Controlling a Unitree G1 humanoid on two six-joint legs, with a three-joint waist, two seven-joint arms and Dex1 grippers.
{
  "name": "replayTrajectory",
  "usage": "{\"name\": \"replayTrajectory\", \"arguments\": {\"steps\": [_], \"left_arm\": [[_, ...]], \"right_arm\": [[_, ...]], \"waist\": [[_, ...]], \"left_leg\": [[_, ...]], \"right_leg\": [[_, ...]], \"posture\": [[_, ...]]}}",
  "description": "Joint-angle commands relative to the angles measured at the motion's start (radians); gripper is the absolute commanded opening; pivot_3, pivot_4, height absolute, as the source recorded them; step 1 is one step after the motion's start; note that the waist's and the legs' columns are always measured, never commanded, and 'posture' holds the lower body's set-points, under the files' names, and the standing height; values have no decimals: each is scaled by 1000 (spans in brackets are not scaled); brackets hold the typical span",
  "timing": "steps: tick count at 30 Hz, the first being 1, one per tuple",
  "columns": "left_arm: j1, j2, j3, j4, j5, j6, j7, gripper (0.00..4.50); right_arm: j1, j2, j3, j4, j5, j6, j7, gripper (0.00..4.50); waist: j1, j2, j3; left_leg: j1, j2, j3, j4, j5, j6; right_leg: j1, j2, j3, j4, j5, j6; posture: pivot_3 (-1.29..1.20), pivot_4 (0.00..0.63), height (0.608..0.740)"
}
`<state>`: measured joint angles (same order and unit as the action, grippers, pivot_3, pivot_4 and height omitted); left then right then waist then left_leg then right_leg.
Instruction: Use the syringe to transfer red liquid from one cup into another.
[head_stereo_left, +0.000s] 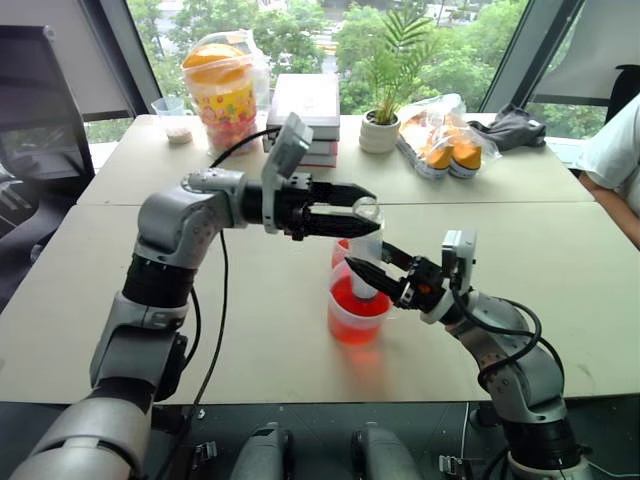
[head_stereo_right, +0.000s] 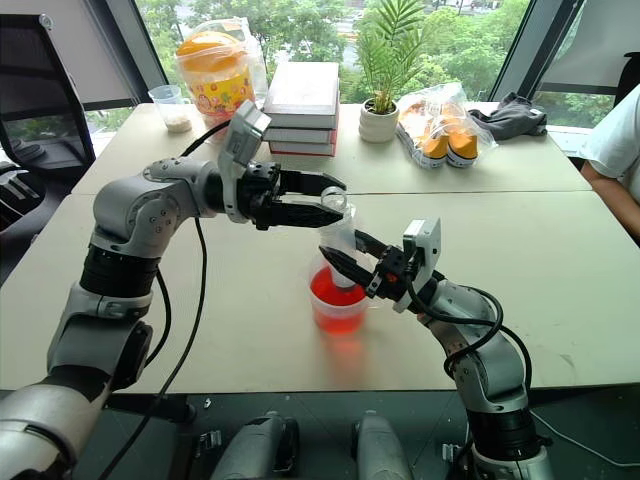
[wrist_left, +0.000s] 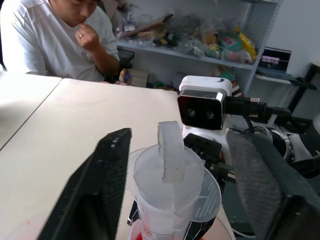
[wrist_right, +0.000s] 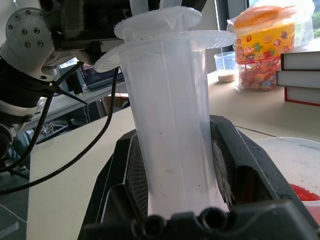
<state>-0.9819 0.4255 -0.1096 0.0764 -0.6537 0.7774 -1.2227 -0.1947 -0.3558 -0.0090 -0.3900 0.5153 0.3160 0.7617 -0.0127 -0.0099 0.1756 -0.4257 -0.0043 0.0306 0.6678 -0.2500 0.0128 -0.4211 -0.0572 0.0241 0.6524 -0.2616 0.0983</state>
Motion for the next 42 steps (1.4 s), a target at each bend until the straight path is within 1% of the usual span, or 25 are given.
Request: {"name": "replayTrajectory", "arguments": {"steps": [1,2,3,7,13,18,24,30,39,41,42], "left_arm": [[-29,1,12,-19,-7,-3,-2,951],[-27,4,10,-22,-7,-2,-5,396],[-26,5,9,-24,-6,-1,-6,51],[-37,9,10,-25,2,-10,-5,51],[-104,9,53,19,-4,-20,4,51],[-141,25,73,56,5,-42,-2,51],[-176,53,100,102,19,-77,-8,51],[-198,70,106,141,28,-106,-16,51],[-196,66,94,148,30,-110,-22,51],[-186,65,86,141,30,-106,-25,942],[-176,65,81,136,30,-100,-28,1302]], "right_arm": [[-1,-6,9,-27,1,-19,2,1408],[-1,-7,10,-27,1,-19,2,1408],[-2,-9,11,-26,1,-20,2,1408],[0,-22,16,-28,16,-3,12,1408],[-16,-50,27,-11,58,40,43,1408],[-31,-74,43,13,80,66,68,1408],[-25,-76,57,37,83,67,84,1408],[-20,-85,56,42,86,63,89,1408],[-27,-98,49,24,95,69,84,1408],[-45,-100,39,12,106,76,72,1408],[-57,-102,32,6,112,81,66,1408]], "waist": [[0,0,0],[0,0,0],[0,0,0],[0,0,0],[0,0,0],[1,0,0],[0,0,0],[1,0,0],[1,0,0],[1,0,0],[-1,0,0]], "left_leg": [[0,0,0,0,0,0],[0,0,0,0,0,0],[0,0,0,0,0,0],[0,0,0,0,0,0],[0,0,0,0,0,0],[0,0,0,0,0,0],[0,0,0,0,0,0],[0,0,0,0,0,0],[0,0,0,0,0,0],[0,0,0,0,0,0],[0,0,0,0,0,0]], "right_leg": [[0,0,0,0,0,0],[0,0,0,0,0,0],[0,0,0,0,0,0],[0,0,0,0,0,0],[0,0,0,0,0,0],[0,0,0,0,0,0],[0,0,0,0,0,0],[0,0,0,0,0,0],[0,0,0,0,0,0],[0,0,0,0,0,0],[0,0,0,0,0,0]], "posture": [[0,150,740],[0,150,740],[0,150,740],[0,150,740],[0,150,740],[0,150,740],[0,150,740],[0,150,740],[0,150,740],[0,150,740],[0,150,740]]}}
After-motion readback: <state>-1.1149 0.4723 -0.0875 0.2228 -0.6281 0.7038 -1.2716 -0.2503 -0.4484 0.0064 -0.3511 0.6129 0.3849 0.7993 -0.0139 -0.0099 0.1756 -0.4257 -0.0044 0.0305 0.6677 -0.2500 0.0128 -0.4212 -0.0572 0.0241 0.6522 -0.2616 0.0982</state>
